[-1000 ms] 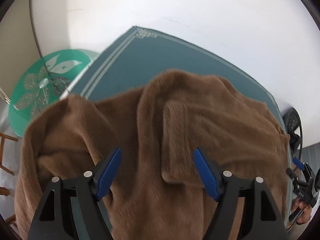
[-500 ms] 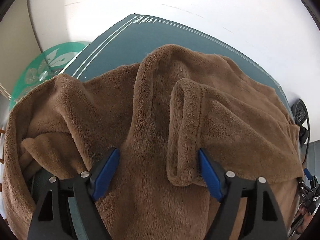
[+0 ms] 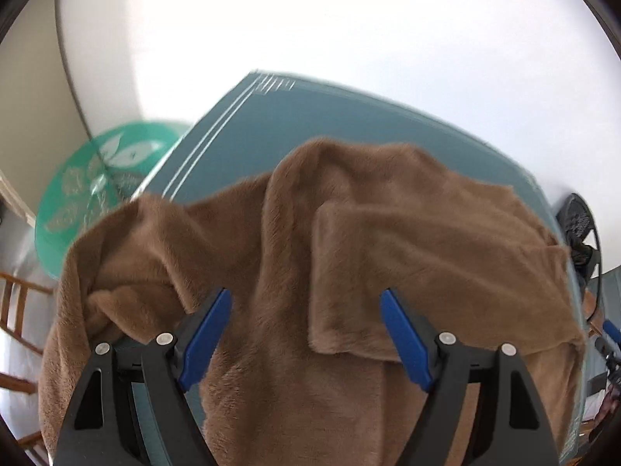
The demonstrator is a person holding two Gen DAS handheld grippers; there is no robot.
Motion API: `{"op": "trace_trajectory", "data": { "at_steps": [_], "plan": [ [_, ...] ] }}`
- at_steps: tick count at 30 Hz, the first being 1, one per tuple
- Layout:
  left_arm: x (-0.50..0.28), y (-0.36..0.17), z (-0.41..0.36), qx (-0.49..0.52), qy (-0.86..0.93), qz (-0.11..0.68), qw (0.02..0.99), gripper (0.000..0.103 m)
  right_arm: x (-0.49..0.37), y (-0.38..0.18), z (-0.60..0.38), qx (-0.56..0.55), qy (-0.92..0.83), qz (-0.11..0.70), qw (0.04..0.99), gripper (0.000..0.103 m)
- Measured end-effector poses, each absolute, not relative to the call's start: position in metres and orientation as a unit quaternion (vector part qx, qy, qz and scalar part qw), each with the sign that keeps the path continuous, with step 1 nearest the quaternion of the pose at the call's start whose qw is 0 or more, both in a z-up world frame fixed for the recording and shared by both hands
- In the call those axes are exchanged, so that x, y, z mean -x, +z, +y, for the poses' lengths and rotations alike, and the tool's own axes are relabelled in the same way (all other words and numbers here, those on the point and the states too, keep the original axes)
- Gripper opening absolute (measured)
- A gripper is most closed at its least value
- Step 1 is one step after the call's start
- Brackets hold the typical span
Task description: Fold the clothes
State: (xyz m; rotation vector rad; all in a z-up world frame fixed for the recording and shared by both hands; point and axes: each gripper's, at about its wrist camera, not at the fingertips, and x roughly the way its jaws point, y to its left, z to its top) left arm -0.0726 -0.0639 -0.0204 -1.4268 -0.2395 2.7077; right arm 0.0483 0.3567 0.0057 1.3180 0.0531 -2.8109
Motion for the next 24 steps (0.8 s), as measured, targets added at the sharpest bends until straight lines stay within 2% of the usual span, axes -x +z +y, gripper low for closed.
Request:
{"op": "trace_trajectory", "data": {
  "at_steps": [5, 10, 15, 24],
  "plan": [
    [0.081, -0.014, -0.019, 0.453, 0.885, -0.069, 0.081, 0.083, -0.009, 0.023, 0.32, -0.413, -0.908, -0.024, 0.071, 0.081],
    [0.109, -0.045, 0.005, 0.492, 0.863, -0.069, 0.095, 0.083, 0.043, -0.019, 0.283, -0.463, -0.882, -0.04, 0.073, 0.081],
    [0.117, -0.062, 0.009, 0.496, 0.861, -0.058, 0.096, 0.083, 0.064, -0.062, 0.27, -0.497, -0.866, -0.021, 0.049, 0.082],
    [0.113, -0.064, 0.031, 0.498, 0.864, -0.01, 0.072, 0.083, 0.048, -0.074, 0.257, -0.449, -0.891, 0.051, 0.036, 0.087]
  ]
}}
